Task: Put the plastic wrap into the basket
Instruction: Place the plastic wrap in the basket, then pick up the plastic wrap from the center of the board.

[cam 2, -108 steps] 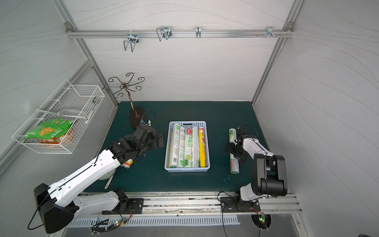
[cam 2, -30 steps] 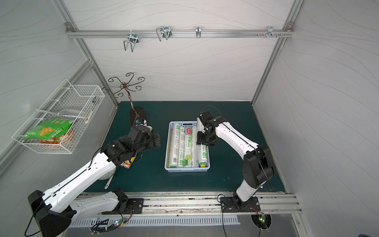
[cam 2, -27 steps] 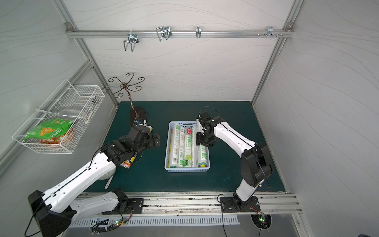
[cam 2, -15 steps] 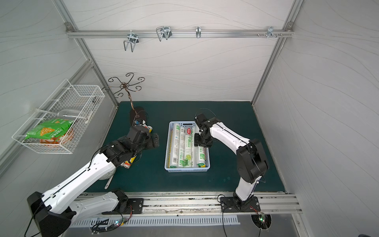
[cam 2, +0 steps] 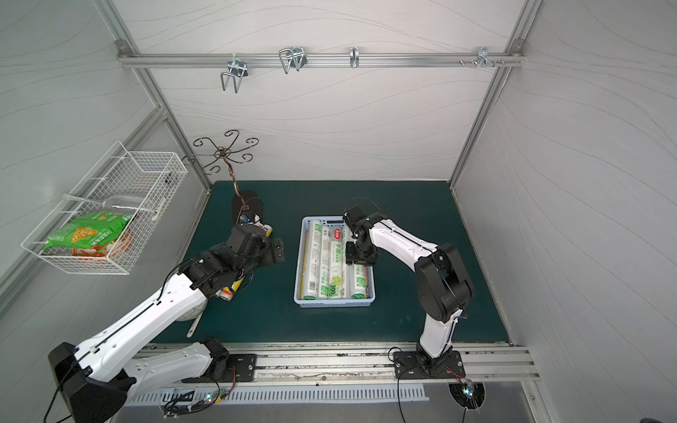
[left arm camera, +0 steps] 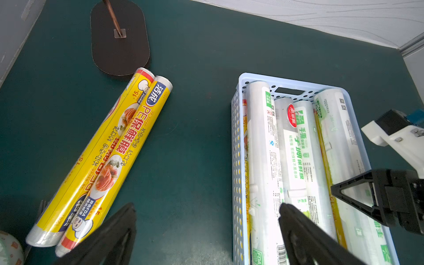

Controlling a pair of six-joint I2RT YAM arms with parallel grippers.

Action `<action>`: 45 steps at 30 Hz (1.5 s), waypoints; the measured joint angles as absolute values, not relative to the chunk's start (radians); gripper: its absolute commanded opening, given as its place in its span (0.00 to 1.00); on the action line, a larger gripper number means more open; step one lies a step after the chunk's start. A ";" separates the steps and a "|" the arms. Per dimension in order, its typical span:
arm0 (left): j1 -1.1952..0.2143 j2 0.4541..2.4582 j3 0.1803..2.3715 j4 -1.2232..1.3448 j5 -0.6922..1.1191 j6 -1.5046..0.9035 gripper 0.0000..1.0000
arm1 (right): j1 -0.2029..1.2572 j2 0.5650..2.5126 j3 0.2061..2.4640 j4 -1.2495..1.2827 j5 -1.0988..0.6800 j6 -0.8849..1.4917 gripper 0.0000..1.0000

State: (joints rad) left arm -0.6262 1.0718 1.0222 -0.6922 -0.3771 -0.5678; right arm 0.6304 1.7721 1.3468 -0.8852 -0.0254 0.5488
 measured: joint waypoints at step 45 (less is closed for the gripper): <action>-0.576 1.184 1.018 -0.686 -0.509 -0.531 0.99 | 0.540 1.181 1.257 -0.967 -0.085 0.377 0.99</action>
State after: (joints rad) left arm -0.5762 1.1843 1.0183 -0.6857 -0.5095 -0.5312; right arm 0.5400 1.1809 1.2572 -0.9672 -0.0853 0.3775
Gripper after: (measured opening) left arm 0.995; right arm 0.989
